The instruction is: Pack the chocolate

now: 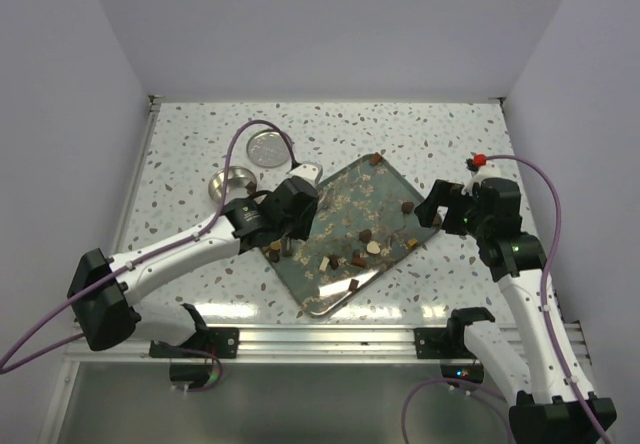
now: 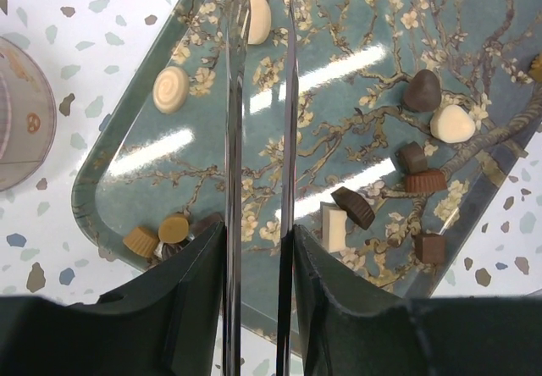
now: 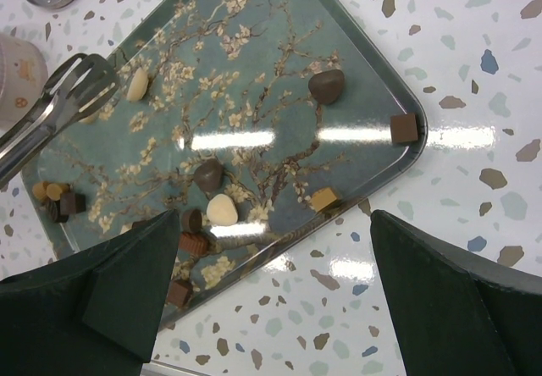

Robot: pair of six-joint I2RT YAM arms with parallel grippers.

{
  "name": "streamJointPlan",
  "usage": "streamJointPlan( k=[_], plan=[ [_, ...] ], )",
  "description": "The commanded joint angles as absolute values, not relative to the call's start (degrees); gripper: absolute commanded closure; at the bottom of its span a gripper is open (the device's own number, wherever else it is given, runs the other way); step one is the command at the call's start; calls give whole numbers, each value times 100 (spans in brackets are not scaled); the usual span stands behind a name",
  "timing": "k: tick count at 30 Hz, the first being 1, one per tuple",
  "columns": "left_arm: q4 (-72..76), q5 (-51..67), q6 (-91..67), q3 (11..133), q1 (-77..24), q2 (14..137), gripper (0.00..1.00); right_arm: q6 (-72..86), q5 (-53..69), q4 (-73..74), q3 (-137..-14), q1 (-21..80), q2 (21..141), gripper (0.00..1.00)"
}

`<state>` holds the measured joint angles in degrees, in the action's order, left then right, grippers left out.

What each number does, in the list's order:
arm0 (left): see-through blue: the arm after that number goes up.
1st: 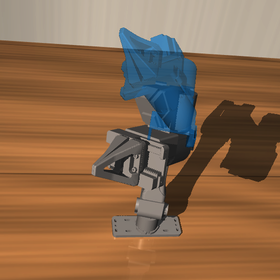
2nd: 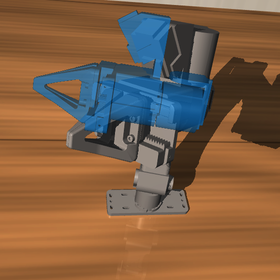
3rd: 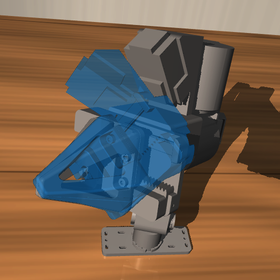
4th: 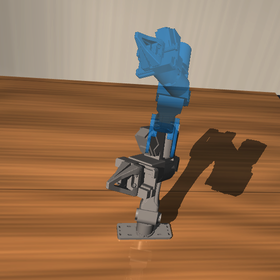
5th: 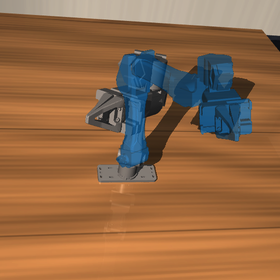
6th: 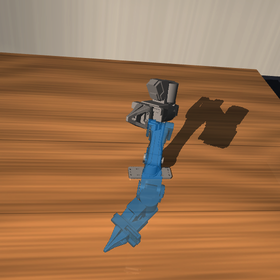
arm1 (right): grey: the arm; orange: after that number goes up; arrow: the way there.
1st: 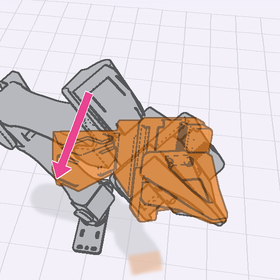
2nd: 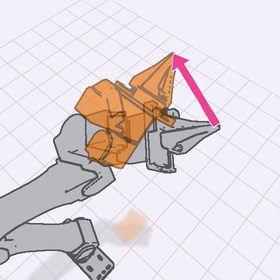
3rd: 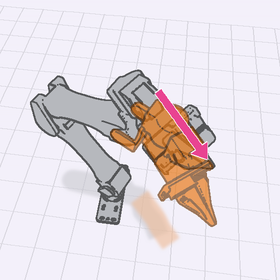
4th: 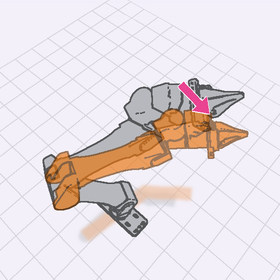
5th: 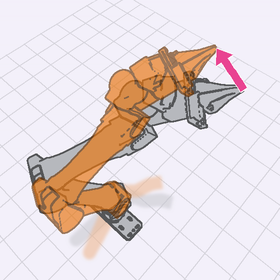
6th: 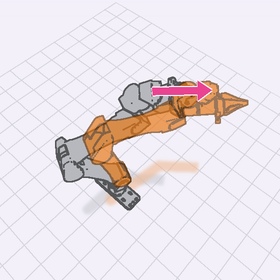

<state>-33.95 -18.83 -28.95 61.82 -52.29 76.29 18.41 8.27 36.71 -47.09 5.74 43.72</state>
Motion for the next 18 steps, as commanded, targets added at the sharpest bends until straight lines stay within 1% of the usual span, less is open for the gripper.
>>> streamJointPlan(
  k=[1,7,18],
  plan=[
    [-3234,-2144,-2997,6284,-5273,7751,59,1811,817,3727,-4729,598,4386,2],
    [-3366,-2347,-3015,6398,-5300,8015,57,1802,879,3648,-4737,598,4482,2],
    [-3226,-2206,-2962,6416,-5300,8297,55,1749,896,3604,-4764,598,4579,2]
  ],
)
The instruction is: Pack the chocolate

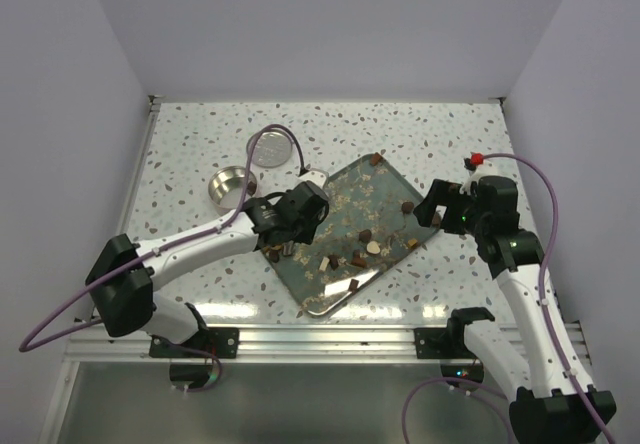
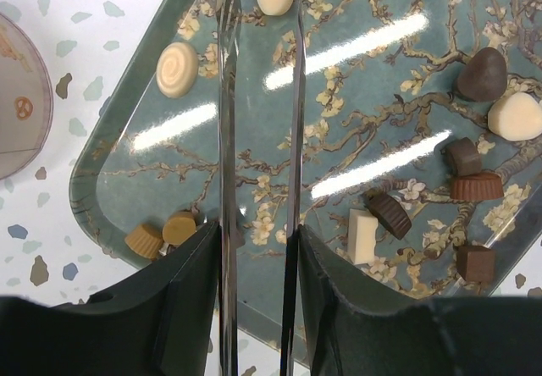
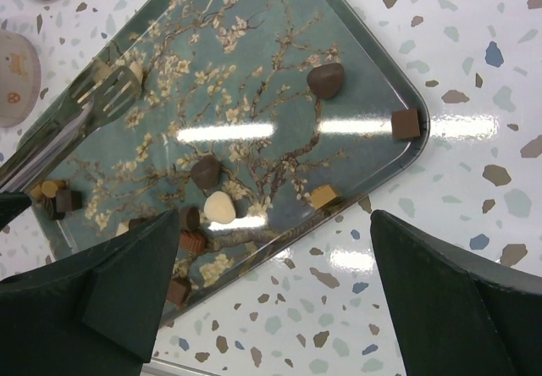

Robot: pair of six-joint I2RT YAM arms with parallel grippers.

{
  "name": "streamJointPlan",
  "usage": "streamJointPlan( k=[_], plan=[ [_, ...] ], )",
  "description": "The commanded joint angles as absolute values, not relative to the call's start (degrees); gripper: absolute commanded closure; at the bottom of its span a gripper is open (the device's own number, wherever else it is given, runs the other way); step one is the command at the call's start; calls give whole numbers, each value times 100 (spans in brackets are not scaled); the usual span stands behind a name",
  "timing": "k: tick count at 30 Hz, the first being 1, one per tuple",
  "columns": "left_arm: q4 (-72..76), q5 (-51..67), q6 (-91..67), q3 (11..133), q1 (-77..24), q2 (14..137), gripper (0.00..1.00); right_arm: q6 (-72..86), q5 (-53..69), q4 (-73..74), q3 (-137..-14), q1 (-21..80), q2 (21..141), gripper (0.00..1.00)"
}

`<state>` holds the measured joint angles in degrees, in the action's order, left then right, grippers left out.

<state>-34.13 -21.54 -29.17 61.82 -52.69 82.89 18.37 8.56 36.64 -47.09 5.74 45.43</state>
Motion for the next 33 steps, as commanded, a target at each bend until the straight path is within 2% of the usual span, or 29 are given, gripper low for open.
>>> streamJointPlan(
  k=[1,10,15,18,26,33],
  plan=[
    [-3199,-2189,-2953,6416,-5300,8306,54,1740,896,3604,-4764,598,4588,3],
    [-3085,-2101,-2953,6355,-5300,8464,55,1731,879,3595,-4729,598,4579,2],
    [-3023,-2118,-2918,6346,-5300,8420,69,1740,844,3612,-4720,598,4553,2],
    [-3023,-2197,-2900,6354,-5300,8245,72,1758,835,3612,-4711,598,4526,3],
    [-3120,-2268,-3015,6337,-4993,7647,72,1802,835,3595,-4711,598,4518,2],
    [-3524,-2294,-3129,6004,-4229,6665,72,1828,844,3568,-4702,606,4535,2]
  ],
)
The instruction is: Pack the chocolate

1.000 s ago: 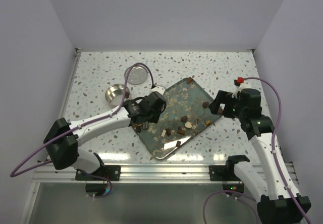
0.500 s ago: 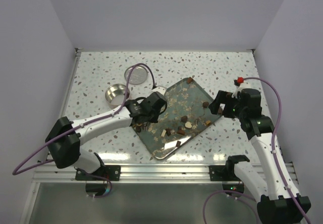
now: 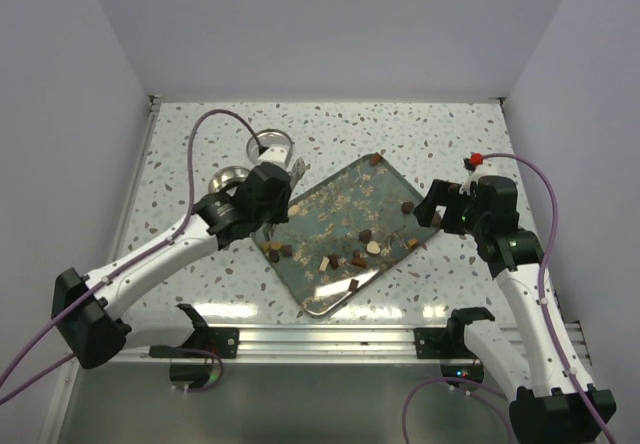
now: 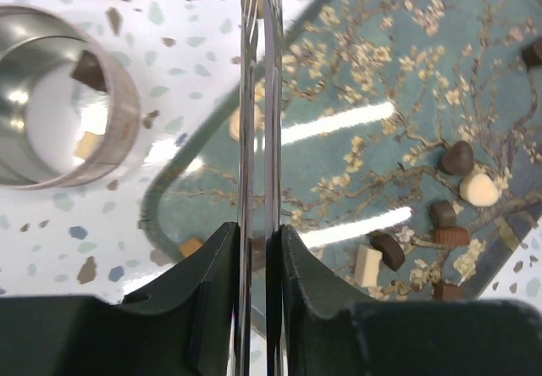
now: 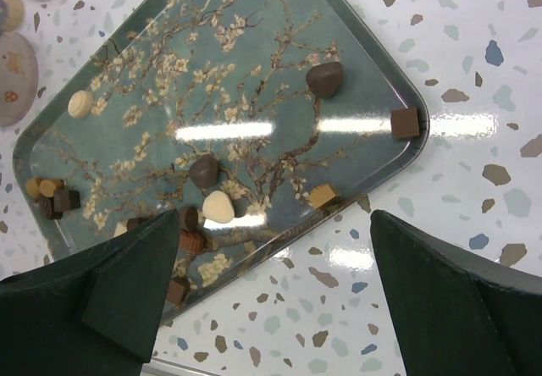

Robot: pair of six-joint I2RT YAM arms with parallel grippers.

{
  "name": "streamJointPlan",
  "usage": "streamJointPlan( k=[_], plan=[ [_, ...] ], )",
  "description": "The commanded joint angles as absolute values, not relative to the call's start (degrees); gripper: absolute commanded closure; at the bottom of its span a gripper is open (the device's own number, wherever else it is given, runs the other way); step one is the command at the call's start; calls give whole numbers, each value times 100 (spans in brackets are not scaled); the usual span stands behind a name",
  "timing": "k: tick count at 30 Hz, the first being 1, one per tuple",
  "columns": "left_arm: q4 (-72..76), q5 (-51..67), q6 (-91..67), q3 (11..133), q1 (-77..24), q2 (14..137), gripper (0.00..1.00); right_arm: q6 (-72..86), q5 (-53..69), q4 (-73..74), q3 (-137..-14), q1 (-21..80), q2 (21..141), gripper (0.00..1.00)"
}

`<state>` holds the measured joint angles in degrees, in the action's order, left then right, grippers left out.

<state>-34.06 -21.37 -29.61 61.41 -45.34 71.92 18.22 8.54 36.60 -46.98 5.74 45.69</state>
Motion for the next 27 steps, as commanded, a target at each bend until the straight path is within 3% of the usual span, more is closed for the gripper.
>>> streamJointPlan(
  k=[1,16,27],
  plan=[
    [-3620,-2311,-3138,5942,-4114,6532,72,1846,861,3560,-4702,589,4553,2],
    [-4772,-2891,-3972,5291,-3709,5186,70,1872,1002,3357,-4746,598,4746,3],
    [-4825,-3102,-3946,5440,-3691,5229,57,1811,1037,3384,-4746,598,4755,3]
  ],
)
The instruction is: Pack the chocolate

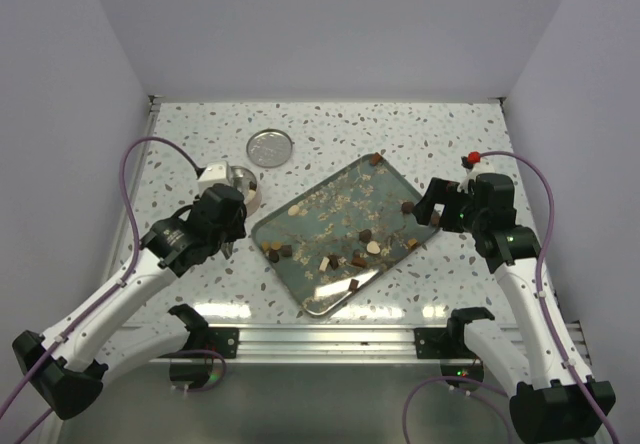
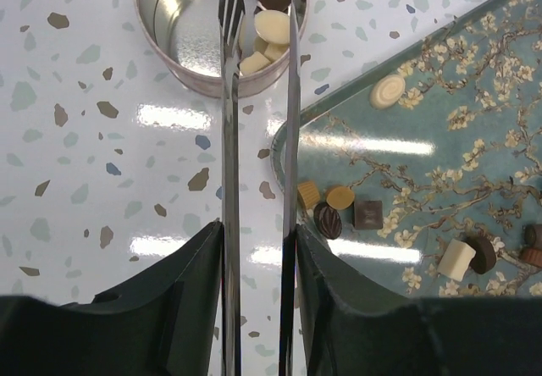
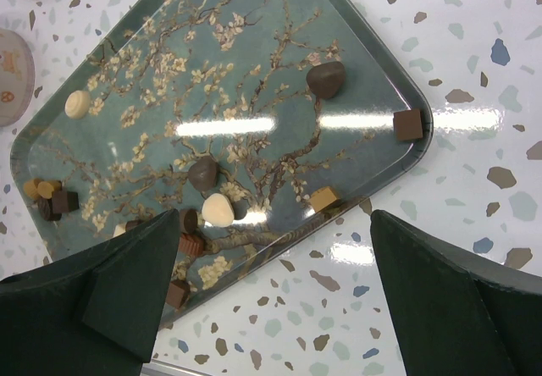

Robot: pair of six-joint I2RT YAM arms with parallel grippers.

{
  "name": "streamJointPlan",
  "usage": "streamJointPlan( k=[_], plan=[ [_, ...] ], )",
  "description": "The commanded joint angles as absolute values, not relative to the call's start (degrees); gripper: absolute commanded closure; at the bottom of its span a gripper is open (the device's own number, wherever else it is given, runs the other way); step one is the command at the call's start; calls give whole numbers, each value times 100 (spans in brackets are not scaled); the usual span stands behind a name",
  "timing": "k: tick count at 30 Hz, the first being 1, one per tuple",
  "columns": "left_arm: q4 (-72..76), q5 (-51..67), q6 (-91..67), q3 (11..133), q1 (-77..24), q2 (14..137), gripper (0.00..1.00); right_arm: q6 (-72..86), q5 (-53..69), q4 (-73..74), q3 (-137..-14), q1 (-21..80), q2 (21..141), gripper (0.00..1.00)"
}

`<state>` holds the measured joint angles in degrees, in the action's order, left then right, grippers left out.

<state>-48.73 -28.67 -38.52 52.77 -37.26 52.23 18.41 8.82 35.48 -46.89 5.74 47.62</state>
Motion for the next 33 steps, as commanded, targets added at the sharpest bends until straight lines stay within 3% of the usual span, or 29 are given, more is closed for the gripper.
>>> streamJointPlan(
  k=[1,15,24,33],
  plan=[
    [-4825,-3111,-3946,5458,-3691,5229,57,1811,1037,3392,-4746,598,4755,3],
    [-3939,-2610,-3200,5730,-3814,5739,59,1749,1002,3533,-4702,598,4641,3],
    [-3060,-2488,-2707,6407,-5360,6890,60,1845,905,3647,-4693,598,4535,3],
    [-2549,-2171,-2891,5837,-6916,7040,59,1951,835,3735,-4676,598,4395,3]
  ],
)
